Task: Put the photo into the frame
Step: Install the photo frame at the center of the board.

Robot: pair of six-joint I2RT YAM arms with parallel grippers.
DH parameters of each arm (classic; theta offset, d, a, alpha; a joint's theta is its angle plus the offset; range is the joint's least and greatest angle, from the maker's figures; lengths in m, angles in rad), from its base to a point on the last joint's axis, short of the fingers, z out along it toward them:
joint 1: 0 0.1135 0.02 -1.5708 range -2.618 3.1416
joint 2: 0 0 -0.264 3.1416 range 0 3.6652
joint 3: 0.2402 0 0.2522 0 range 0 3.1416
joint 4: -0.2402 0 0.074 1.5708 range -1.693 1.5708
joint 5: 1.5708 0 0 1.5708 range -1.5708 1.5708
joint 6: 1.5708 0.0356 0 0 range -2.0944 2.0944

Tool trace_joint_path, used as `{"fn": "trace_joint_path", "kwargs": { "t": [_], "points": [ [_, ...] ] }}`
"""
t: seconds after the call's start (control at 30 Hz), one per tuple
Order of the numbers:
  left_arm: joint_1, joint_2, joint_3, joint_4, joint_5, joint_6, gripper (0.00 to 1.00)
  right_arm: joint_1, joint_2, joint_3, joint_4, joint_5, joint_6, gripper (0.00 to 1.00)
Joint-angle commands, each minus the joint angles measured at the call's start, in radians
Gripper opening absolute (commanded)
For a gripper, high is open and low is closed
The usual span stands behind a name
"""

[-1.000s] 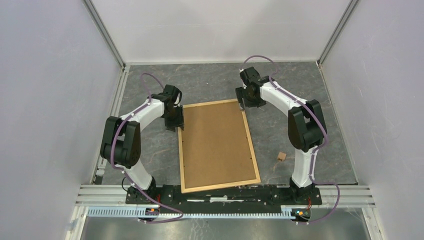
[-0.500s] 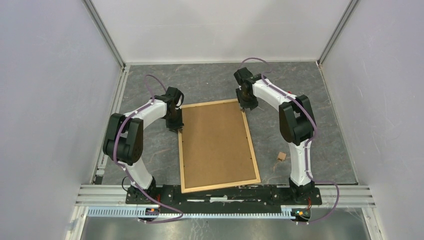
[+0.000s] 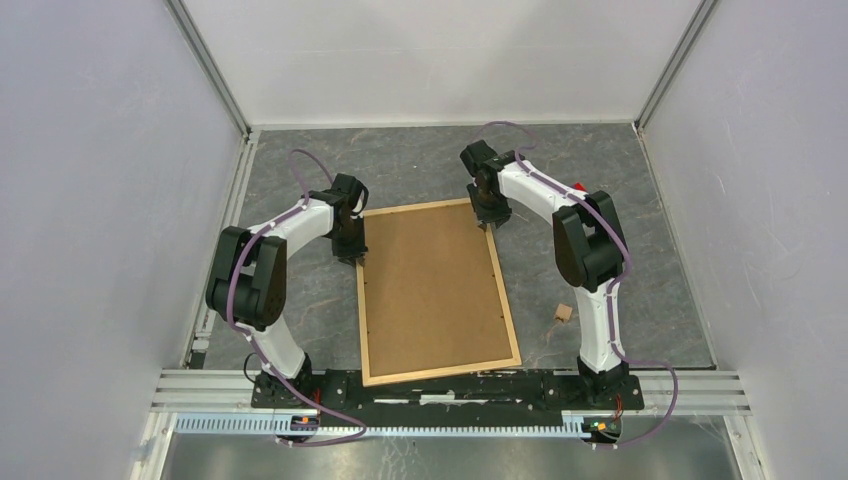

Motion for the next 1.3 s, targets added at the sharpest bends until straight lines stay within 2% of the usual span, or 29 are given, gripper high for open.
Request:
{"fn": "trace_joint_path", "kwargs": {
  "t": [0.0, 0.53, 0.9, 1.27],
  "points": [
    [0.001, 0.009, -0.026, 0.004, -0.065, 0.021, 0.16, 0.0, 0.007, 0.025, 0.007, 0.027, 0.01, 0.4],
    [-0.005, 0.012, -0.028, 0.002, -0.073, 0.023, 0.13, -0.001, 0.035, -0.015, 0.053, 0.016, -0.002, 0.38],
    [-0.007, 0.017, -0.028, 0.001, -0.068, 0.023, 0.12, 0.001, -0.003, 0.04, 0.003, 0.039, -0.012, 0.35],
    [-0.012, 0.018, -0.028, -0.003, -0.071, 0.025, 0.12, -0.002, 0.011, 0.002, -0.001, 0.056, -0.03, 0.34]
  ]
}}
